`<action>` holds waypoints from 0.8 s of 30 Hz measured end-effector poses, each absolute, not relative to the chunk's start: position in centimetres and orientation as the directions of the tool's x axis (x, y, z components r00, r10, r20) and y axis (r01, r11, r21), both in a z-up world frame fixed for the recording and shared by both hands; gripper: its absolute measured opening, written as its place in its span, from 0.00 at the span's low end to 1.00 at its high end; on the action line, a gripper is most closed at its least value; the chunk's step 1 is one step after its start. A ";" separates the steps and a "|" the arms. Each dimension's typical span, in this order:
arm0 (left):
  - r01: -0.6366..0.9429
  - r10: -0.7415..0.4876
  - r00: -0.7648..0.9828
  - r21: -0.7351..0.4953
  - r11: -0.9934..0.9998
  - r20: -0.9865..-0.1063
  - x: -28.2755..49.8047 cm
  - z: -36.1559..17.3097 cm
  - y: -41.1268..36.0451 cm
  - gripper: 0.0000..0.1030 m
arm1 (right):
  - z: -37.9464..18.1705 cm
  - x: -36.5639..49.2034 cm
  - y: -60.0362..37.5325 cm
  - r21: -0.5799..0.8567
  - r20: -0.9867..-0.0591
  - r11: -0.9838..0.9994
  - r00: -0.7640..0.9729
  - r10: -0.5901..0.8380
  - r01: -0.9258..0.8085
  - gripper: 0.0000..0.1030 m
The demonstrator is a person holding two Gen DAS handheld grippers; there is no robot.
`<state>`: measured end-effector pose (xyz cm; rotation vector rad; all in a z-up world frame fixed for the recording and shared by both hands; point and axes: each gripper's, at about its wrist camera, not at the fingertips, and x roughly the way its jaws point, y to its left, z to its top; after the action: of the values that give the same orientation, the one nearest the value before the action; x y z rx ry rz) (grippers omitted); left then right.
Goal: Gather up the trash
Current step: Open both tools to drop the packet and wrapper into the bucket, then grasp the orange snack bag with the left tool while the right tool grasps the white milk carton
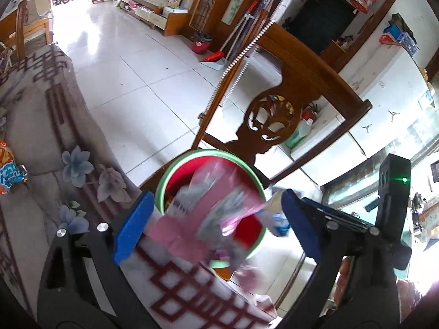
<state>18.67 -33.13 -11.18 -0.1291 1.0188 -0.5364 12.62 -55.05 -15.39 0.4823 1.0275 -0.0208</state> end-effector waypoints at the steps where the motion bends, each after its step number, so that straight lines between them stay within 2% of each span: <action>1: 0.355 -0.472 0.412 -0.340 0.871 -0.779 18.9 -11.3 -32.7 0.89 | -15.6 12.9 -55.2 0.369 -0.826 0.897 0.527 0.197 0.244 0.65; 6: 0.194 -0.362 0.513 -0.306 0.932 -0.778 20.5 -11.1 -26.6 0.89 | -16.7 14.1 -55.4 0.382 -0.833 0.888 0.512 0.210 0.256 0.68; 10: -0.123 -0.151 0.616 -0.283 0.951 -0.773 22.2 -11.1 -17.0 0.91 | -17.2 14.3 -54.5 0.405 -0.833 0.882 0.496 0.246 0.241 0.68; 12: -0.296 -0.080 0.618 -0.326 0.898 -0.782 22.9 -11.8 -11.7 0.91 | -17.4 14.4 -54.0 0.415 -0.832 0.879 0.489 0.261 0.236 0.68; 15: -0.441 -0.002 0.587 -0.321 0.838 -0.810 23.9 -13.9 -7.3 0.91 | -17.6 14.4 -52.8 0.433 -0.830 0.873 0.477 0.290 0.223 0.68; 23: -0.405 -0.023 0.493 -0.253 0.878 -0.870 28.9 -18.0 -5.8 0.90 | -16.3 13.8 -47.3 0.449 -0.824 0.887 0.436 0.363 0.109 0.68; 24: -0.408 -0.034 0.478 -0.256 0.876 -0.878 29.3 -18.5 -5.6 0.79 | -16.2 13.6 -46.5 0.449 -0.825 0.889 0.426 0.373 0.090 0.68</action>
<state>29.29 -5.58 -18.49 -0.4705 1.0571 0.2386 13.62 -46.49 -16.19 0.4666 1.1280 0.1851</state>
